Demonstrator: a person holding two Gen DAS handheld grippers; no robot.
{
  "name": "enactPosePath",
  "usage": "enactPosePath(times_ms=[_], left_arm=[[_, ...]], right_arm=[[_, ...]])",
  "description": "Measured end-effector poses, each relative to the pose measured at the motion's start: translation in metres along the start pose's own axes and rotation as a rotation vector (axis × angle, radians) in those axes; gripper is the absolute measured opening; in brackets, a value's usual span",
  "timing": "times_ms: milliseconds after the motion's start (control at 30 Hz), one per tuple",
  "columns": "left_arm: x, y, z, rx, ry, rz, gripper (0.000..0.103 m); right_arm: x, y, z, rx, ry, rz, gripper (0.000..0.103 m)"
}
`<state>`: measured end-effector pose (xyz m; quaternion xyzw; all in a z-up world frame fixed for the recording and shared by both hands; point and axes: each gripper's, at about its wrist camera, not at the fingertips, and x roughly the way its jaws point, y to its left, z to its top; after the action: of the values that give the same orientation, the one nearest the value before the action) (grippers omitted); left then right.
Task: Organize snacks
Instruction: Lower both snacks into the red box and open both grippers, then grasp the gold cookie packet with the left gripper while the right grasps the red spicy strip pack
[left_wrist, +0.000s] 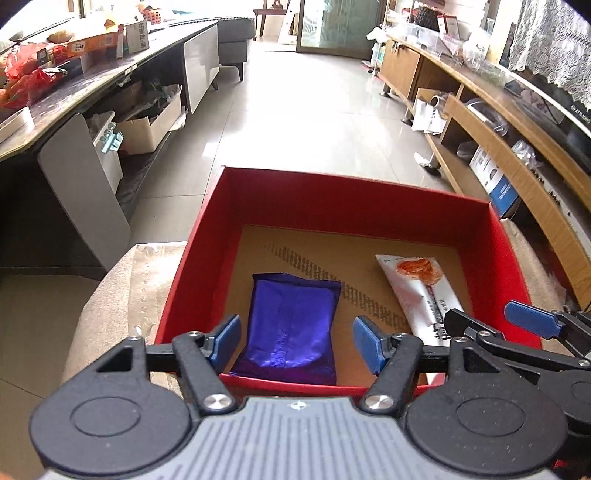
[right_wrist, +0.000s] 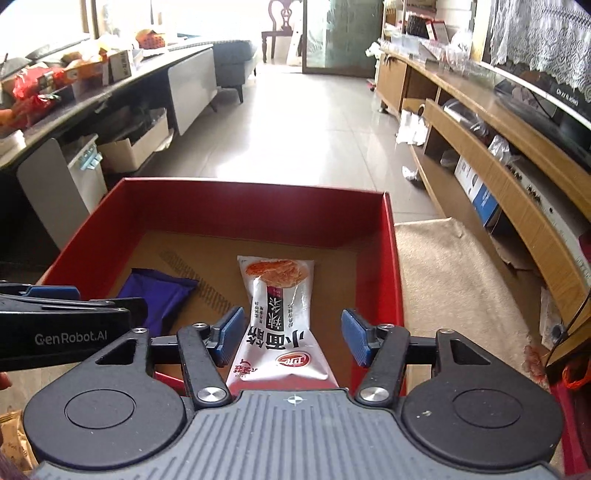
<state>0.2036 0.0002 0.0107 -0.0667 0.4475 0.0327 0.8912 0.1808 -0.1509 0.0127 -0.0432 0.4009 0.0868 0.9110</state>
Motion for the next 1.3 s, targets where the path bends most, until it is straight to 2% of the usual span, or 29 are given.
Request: enactPosePath(times_ms=[167,600,900,1067,1200,1300], left_arm=[[-0.010,0.001,-0.001,-0.014,-0.014,-0.022,0.070],[-0.037,0.016,-0.020,-0.024,-0.004,-0.042,0.071],[-0.064,0.069,-0.059,-0.038,0.032,-0.005,0.072],[-0.073,0.102,-0.084,-0.060,0.068,0.006,0.072],[-0.073,0.122,-0.107,-0.110,0.131,0.001,0.072],[-0.071,0.136,-0.120,-0.197,0.179,-0.007,0.072]], right_arm=[[-0.009,-0.006,-0.001,0.007,-0.014,0.004,0.073],[-0.033,0.008,-0.012,-0.035,-0.002,-0.001,0.073],[-0.059,0.045,-0.037,-0.104,0.057,0.050,0.074],[-0.064,0.066,-0.058,-0.125,0.117,0.086,0.075],[-0.065,0.081,-0.075,-0.139,0.165,0.111,0.075],[-0.062,0.093,-0.084,-0.149,0.201,0.129,0.075]])
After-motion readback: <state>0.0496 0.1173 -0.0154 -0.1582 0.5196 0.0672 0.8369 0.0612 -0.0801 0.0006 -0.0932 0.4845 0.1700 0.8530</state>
